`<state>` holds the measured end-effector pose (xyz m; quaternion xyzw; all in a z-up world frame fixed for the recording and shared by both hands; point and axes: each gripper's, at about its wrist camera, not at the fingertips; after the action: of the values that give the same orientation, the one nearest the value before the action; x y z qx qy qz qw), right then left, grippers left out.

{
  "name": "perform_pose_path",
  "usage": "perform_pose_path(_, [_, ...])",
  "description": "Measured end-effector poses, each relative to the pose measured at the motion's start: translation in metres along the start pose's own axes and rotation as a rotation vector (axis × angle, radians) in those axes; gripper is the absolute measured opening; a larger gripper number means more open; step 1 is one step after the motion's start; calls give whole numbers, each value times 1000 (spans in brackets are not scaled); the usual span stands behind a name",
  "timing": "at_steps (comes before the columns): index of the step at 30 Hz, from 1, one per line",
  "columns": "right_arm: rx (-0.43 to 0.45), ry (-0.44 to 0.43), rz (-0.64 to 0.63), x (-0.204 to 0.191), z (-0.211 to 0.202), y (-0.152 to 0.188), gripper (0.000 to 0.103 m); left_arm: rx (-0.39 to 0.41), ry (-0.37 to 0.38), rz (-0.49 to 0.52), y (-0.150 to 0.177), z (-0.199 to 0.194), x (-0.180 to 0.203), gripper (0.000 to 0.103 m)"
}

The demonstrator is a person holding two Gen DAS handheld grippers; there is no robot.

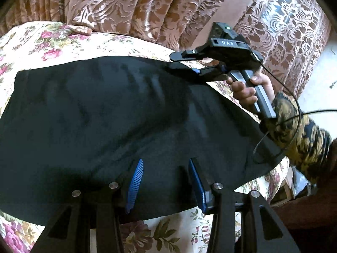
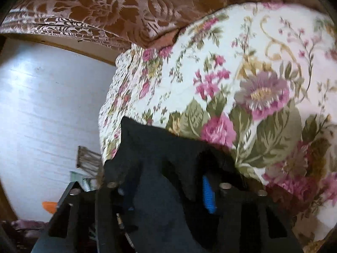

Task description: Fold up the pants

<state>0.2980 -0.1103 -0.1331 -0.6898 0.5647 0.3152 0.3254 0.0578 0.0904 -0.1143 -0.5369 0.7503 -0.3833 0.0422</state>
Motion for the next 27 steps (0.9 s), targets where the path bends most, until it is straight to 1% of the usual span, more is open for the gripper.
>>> perform_pose_path(1, [43, 6, -8, -2, -7, -1, 25, 1, -2, -7, 1, 0, 0, 45])
perform_pose_path(2, [98, 0, 14, 5, -14, -4, 7, -2, -3, -16, 1, 2, -1, 45])
perform_pose_path(4, [166, 43, 90, 28, -21, -9, 6, -16, -13, -27, 0, 7, -2, 45])
perform_pose_path(5, [160, 68, 92, 35, -18, -8, 6, -22, -24, -27, -1, 8, -1, 45])
perform_pose_path(7, [145, 147, 40, 32, -8, -4, 6, -31, -39, -17, -4, 7, 2, 45])
perform_pose_path(9, [158, 205, 19, 28, -5, -3, 6, -29, -30, -39, -8, 3, 2, 45])
perform_pose_path(11, [176, 250, 4, 23, -4, -3, 5, -6, -21, -71, -13, -4, -3, 45])
perform_pose_path(12, [181, 268, -3, 20, -3, -2, 6, 20, -23, -84, -17, -10, -6, 45])
perform_pose_path(13, [185, 273, -4, 17, -3, -1, 10, 38, -25, -87, -21, -15, -6, 45])
perform_pose_path(15, [209, 272, -4, 9, -12, 4, 13, 73, -37, -84, -30, -25, -11, 45])
perform_pose_path(16, [221, 275, -5, 6, -16, 7, 19, 84, -61, -76, -34, -29, -13, 45])
perform_pose_path(17, [233, 282, -8, 1, -18, 11, 39, 92, -80, -72, -37, -31, -15, 45])
perform_pose_path(19, [284, 332, -31, -14, -17, 15, 64, 94, -129, -80, -41, -35, -21, 45])
perform_pose_path(21, [335, 350, -56, -21, -31, 25, 63, 94, -189, -91, -40, -40, -29, 45])
perform_pose_path(23, [381, 384, -76, -29, -44, 35, 63, 106, -247, -124, -35, -51, -41, 45])
perform_pose_path(25, [385, 367, -98, -38, -48, 43, 61, 126, -283, -190, -22, -67, -59, 45])
perform_pose_path(27, [369, 361, -146, -52, -44, 53, 56, 157, -323, -256, -9, -85, -75, 45])
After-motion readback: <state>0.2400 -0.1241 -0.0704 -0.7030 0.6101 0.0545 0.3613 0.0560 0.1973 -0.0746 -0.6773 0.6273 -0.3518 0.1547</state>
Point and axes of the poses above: each gripper's, at about its wrist camera, not at the fingertips, and z roughly the way its jaws point, x to its right, y to its underside, and after that the axes turned 12 degrees about z, right-handed
